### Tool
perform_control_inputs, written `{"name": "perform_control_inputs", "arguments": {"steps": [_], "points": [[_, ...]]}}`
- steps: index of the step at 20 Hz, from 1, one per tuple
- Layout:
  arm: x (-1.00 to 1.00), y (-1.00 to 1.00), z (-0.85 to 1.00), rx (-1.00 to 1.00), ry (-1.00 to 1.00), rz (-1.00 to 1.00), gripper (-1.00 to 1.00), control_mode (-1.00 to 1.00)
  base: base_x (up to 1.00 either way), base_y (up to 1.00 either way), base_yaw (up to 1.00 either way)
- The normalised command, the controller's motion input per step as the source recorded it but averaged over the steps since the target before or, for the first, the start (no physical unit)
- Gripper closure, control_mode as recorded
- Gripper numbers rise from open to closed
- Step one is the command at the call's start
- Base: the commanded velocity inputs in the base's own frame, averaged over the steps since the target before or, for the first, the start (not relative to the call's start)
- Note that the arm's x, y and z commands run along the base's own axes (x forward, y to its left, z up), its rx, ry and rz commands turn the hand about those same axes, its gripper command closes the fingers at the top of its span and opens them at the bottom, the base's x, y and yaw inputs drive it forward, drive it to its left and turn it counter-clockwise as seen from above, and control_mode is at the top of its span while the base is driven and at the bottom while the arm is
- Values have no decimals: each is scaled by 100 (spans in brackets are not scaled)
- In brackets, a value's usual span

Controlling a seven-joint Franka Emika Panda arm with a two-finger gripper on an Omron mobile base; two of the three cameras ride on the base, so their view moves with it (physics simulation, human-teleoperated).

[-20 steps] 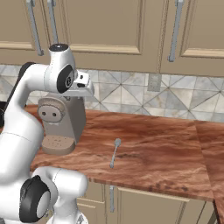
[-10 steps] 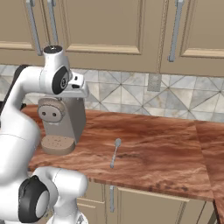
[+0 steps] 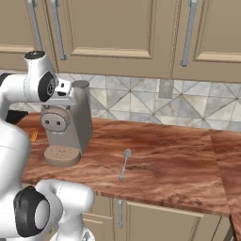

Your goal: Take the fork and place it on the left side of the plate. Then take the spoon and place it on the right side of the plate. Make sure they're directly next to the plate.

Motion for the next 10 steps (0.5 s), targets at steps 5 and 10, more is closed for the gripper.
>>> {"name": "perform_control_inputs", "arguments": {"steps": [5,10], "points": [[-21,61,-1,0,2,0,-100,-100,0,0,0],[-20,48,-9,0,12,0,-100,-100,0,0,0]]}}
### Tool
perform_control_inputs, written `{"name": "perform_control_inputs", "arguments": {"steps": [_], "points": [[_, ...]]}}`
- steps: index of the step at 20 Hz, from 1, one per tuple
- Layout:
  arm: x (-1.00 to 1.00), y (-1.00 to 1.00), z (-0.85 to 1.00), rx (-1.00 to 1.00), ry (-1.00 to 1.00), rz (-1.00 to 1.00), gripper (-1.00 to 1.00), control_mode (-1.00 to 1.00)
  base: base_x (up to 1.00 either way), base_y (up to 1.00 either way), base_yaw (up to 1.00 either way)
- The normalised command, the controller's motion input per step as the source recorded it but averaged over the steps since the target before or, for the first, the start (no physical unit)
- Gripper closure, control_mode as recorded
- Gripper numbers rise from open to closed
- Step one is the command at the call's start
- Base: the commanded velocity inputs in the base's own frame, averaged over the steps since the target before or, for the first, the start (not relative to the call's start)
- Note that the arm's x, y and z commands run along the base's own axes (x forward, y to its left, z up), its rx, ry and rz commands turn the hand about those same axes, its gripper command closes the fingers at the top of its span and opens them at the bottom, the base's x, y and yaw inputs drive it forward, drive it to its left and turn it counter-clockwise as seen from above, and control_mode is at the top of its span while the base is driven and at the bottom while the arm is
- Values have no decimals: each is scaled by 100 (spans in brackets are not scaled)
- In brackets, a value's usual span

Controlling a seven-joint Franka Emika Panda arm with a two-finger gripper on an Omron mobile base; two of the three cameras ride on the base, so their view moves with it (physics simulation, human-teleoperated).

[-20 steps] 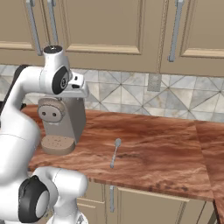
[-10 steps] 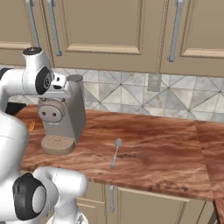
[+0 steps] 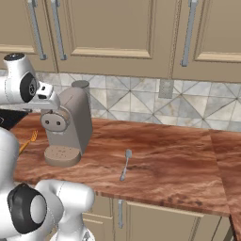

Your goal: Take the fork and place it on the left side of the plate. Then take the spoon and place it on the right side of the plate. Make sure they're directly next to the plate.

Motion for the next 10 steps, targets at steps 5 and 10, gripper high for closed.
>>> {"name": "perform_control_inputs", "arguments": {"steps": [5,10], "points": [[-5,52,-28,0,13,0,-100,-100,0,0,0],[0,63,-51,-2,9,0,-100,-100,0,0,0]]}}
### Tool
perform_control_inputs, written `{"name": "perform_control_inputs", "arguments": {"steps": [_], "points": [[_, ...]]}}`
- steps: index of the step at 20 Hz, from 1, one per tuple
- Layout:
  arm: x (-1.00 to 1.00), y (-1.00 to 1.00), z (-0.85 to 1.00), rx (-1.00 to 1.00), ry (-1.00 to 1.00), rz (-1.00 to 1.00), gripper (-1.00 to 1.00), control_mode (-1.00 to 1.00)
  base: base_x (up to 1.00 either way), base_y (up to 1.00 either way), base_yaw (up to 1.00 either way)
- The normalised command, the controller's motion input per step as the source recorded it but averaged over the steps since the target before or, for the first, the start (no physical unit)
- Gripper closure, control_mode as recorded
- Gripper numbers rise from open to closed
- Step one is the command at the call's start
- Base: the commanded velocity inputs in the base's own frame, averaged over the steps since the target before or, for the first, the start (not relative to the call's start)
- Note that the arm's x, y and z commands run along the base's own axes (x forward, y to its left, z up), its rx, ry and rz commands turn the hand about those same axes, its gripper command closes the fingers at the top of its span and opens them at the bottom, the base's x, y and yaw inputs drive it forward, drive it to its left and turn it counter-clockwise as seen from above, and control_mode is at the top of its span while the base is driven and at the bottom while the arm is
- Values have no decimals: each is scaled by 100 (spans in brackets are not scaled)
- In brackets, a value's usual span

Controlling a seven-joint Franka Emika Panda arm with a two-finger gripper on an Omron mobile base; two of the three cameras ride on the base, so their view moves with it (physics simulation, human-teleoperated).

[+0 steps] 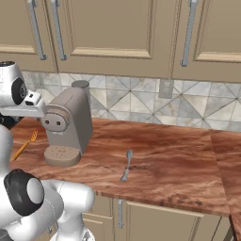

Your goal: Take the fork and place it on the left side of the plate. Then take the spoon and place it on the right side of the plate. Make sure they're directly next to the plate.

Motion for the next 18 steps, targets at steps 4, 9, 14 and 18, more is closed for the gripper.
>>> {"name": "perform_control_inputs", "arguments": {"steps": [4,9,14,18], "points": [[0,54,-62,-6,0,0,-100,-100,0,0,0],[0,49,-54,-3,-1,0,-100,-100,0,0,0],[5,30,-49,0,-4,0,-100,-100,0,0,0],[19,17,-44,0,-1,0,-100,-100,0,0,0]]}}
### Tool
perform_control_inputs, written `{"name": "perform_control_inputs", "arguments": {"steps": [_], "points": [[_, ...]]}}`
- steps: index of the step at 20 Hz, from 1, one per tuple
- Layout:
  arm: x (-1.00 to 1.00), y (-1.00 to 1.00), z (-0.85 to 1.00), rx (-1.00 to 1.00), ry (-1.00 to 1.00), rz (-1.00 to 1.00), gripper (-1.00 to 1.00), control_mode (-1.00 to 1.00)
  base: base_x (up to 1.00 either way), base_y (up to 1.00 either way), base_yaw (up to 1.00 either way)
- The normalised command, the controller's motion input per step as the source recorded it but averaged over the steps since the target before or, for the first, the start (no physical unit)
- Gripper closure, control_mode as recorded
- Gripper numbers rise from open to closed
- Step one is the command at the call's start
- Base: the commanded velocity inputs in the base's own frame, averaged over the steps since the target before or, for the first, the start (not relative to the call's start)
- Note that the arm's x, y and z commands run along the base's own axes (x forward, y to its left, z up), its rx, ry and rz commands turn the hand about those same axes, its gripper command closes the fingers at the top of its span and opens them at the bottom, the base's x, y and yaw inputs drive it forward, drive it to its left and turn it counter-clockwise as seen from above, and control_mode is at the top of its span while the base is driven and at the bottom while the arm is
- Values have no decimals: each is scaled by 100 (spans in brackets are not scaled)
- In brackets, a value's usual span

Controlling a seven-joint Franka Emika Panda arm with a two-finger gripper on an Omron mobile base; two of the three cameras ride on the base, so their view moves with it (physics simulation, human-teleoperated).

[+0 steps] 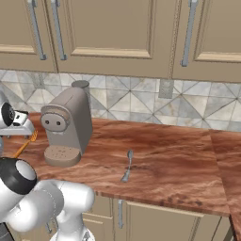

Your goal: Take the fork and place it on the left side of the plate. Then take the spoon and place it on the right side of the plate. Make sure they're directly next to the plate.

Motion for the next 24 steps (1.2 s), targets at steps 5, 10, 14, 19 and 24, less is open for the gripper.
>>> {"name": "perform_control_inputs", "arguments": {"steps": [5,10,14,19,24], "points": [[24,22,-33,0,0,-1,-100,-100,0,0,0],[24,25,-21,0,0,-3,-100,-100,0,0,0],[15,23,-23,0,3,-4,-100,-100,0,0,0],[12,11,-26,0,11,-3,-100,-100,0,0,0],[9,3,-21,0,8,-3,-100,-100,0,0,0]]}}
